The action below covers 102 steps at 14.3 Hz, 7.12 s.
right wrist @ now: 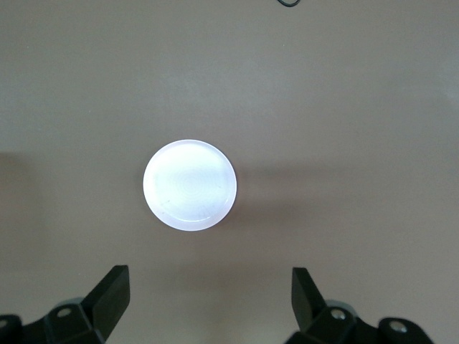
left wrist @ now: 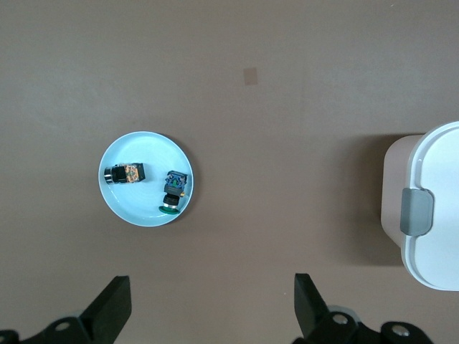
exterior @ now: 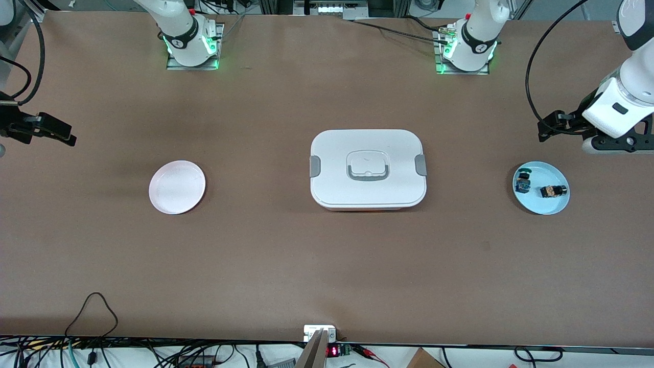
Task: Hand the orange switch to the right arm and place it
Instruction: 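Move the left gripper toward the light-blue plate, then lower the left gripper and grasp the orange-topped switch, then lift the switch with the left gripper while the right gripper reaches center, then close the right gripper on the switch held by the left gripper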
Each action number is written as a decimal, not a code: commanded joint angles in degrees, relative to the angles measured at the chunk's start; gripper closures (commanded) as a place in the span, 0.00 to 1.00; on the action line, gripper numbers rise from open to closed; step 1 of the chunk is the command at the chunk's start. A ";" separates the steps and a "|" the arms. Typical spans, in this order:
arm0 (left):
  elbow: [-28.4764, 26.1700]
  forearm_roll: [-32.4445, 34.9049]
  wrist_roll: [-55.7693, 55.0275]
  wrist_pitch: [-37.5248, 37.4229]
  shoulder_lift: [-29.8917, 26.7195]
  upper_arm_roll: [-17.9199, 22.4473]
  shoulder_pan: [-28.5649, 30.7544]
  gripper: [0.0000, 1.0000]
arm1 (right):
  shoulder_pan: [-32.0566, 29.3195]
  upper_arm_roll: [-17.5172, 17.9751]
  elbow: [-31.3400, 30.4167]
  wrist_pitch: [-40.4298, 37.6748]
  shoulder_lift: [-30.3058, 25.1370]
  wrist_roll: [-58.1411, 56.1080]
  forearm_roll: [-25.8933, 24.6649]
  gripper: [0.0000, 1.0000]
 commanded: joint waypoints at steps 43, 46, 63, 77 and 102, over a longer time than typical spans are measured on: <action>-20.15 0.60 19.90 52.58 23.47 0.49 21.92 0.73 | 0.60 0.22 0.63 -1.21 0.00 -0.62 0.68 0.00; -14.19 -0.28 24.29 38.78 21.18 -1.35 22.09 0.73 | 0.34 0.04 0.63 -1.21 -0.17 -0.88 0.68 0.00; -2.56 -54.98 86.30 4.20 22.30 -19.71 21.40 0.84 | 2.70 0.13 0.55 -1.91 0.09 -1.06 1.64 0.00; -1.95 -123.19 137.20 35.66 26.53 -36.16 -1.88 0.87 | 7.09 0.22 -15.79 -1.91 4.39 -10.97 69.38 0.00; -1.42 -131.50 142.25 35.84 26.53 -36.16 -7.00 0.87 | 18.18 0.22 -18.09 -4.55 12.66 -22.15 88.83 0.00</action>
